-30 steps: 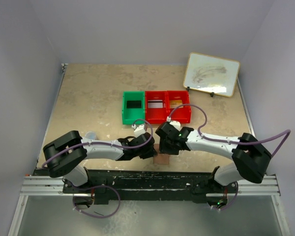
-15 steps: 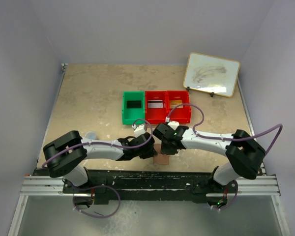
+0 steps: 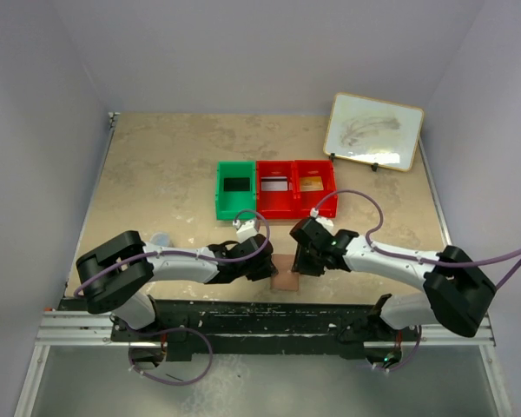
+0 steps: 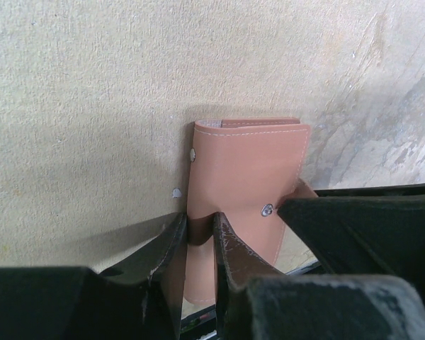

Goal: Take the credit cards out of the card holder

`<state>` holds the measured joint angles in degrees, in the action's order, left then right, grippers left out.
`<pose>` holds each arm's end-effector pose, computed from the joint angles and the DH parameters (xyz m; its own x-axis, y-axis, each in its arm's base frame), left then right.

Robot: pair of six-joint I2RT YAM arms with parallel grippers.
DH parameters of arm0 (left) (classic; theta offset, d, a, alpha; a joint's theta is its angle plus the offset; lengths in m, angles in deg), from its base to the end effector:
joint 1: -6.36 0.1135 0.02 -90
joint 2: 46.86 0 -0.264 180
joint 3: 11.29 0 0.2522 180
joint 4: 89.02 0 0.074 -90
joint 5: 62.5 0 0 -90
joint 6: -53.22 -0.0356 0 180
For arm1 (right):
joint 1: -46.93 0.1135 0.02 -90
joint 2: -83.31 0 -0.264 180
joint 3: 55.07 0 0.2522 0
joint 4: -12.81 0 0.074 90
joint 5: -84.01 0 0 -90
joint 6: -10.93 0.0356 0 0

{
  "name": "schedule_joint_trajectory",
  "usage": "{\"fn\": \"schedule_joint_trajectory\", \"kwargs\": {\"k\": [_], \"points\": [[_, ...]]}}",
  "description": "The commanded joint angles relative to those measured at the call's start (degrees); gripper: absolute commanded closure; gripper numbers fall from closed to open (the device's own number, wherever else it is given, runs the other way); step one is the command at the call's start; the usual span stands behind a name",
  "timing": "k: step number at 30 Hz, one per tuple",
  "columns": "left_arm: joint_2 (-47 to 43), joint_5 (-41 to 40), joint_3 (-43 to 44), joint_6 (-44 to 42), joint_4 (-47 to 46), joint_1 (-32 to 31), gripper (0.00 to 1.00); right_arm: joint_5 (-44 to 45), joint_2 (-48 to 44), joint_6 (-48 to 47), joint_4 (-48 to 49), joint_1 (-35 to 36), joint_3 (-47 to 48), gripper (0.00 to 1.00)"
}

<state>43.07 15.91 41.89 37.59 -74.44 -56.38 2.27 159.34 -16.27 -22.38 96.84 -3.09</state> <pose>0.1391 -0.2543 0.1416 -0.8796 -0.3526 -0.3194 -0.1253 0.8193 -0.5595 0.1600 0.1822 0.1730 -0.8842 0.3163 -0.3436 0.1678 0.9017 0.3985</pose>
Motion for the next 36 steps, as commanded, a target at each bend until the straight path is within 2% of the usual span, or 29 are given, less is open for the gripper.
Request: {"fn": "schedule_joint_trajectory", "kwargs": {"k": [1, 8, 16, 19, 23, 31, 33, 36], "points": [[0.24, -2.67, -0.71, -0.82, 2.86, 0.26, 0.85, 4.12, 0.27, 0.01, -7.24, -1.13, 0.58, 0.64], [-0.28, -2.86, -0.16, -1.51, 3.76, 0.29, 0.84, 6.33, 0.61, 1.16, -12.78, -1.15, 3.12, 0.63], [-0.39, -2.94, 0.3, -1.6, 4.1, 0.25, 0.84, 6.36, -0.37, 0.98, -11.49, -1.3, 2.75, 0.62], [-0.47, -2.96, 0.29, -1.59, 4.13, 0.25, 0.84, 5.09, -0.63, -0.58, -8.54, -2.04, 1.78, 0.67], [-0.74, -2.82, 0.31, -1.79, 4.09, 0.26, 0.84, 2.45, -3.19, -3.43, -2.26, -3.59, 0.4, 0.79], [-1.5, -3.55, 0.13, -1.68, 4.26, 0.26, 0.84, 1.19, -6.16, -4.4, -0.76, -5.79, -2.09, 0.91], [-1.71, -3.93, 0.04, -1.48, 4.36, 0.25, 0.84, 0.2, -6.41, -3.4, -0.97, -5.79, -2.85, 0.86], [-1.64, -4.07, 0.2, -1.59, 4.41, 0.25, 0.84, -0.46, -7.82, -2.31, 1.2, -5.79, -5.09, 0.83]]}}
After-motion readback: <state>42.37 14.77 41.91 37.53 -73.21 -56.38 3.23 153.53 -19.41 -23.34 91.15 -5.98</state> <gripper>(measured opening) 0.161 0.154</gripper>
